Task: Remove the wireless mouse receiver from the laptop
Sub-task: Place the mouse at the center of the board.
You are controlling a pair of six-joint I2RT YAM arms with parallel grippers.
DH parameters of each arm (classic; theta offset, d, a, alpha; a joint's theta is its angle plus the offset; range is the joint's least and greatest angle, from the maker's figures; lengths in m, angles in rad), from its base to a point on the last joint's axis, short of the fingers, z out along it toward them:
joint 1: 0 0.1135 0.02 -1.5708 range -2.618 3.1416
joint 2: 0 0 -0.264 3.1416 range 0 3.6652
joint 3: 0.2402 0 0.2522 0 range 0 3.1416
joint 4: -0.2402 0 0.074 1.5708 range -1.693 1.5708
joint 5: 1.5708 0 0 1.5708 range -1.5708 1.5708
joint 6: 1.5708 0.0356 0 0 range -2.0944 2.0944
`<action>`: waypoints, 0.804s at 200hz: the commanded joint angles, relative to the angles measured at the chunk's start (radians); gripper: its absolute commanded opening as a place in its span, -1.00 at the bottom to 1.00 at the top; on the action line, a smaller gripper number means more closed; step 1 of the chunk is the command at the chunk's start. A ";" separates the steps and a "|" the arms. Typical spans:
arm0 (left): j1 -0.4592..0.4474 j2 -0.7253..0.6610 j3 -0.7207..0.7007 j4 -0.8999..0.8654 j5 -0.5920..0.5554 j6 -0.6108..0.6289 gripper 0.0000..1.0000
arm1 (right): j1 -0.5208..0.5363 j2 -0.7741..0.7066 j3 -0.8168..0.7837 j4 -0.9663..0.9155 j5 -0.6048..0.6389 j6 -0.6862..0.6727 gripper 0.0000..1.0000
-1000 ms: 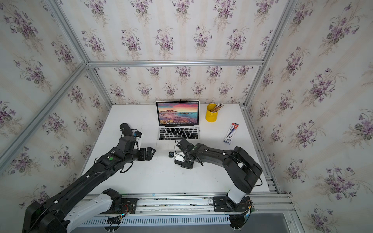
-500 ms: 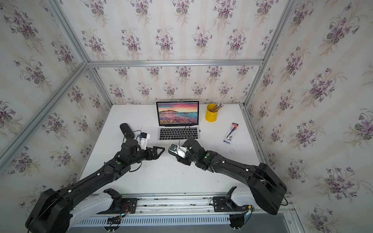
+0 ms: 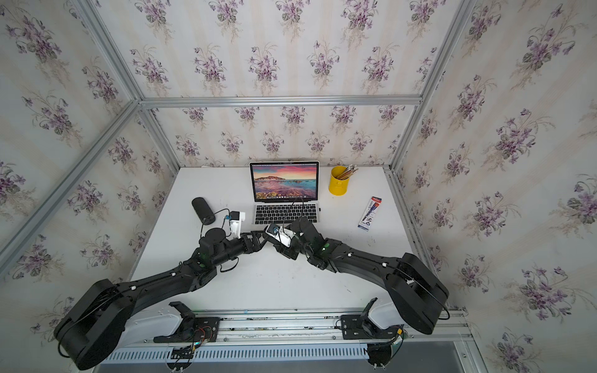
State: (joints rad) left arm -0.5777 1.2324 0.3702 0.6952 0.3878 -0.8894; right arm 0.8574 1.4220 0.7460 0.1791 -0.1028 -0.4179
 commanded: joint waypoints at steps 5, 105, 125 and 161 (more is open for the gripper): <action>-0.018 0.044 0.003 0.120 -0.012 -0.039 0.78 | 0.003 0.006 0.016 0.053 -0.017 0.028 0.07; -0.053 0.218 0.049 0.329 -0.024 -0.121 -0.24 | 0.026 0.002 -0.004 0.043 -0.012 0.033 0.07; -0.058 0.232 0.046 0.340 -0.025 -0.126 -0.48 | 0.026 -0.003 -0.007 0.045 -0.010 0.034 0.07; -0.070 0.230 0.027 0.349 -0.024 -0.133 -0.58 | 0.026 -0.002 -0.005 0.052 0.000 0.036 0.07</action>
State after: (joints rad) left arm -0.6407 1.4654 0.4038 0.9951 0.3492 -1.0000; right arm 0.8814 1.4220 0.7361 0.1886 -0.1173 -0.3859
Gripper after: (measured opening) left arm 0.281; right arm 0.615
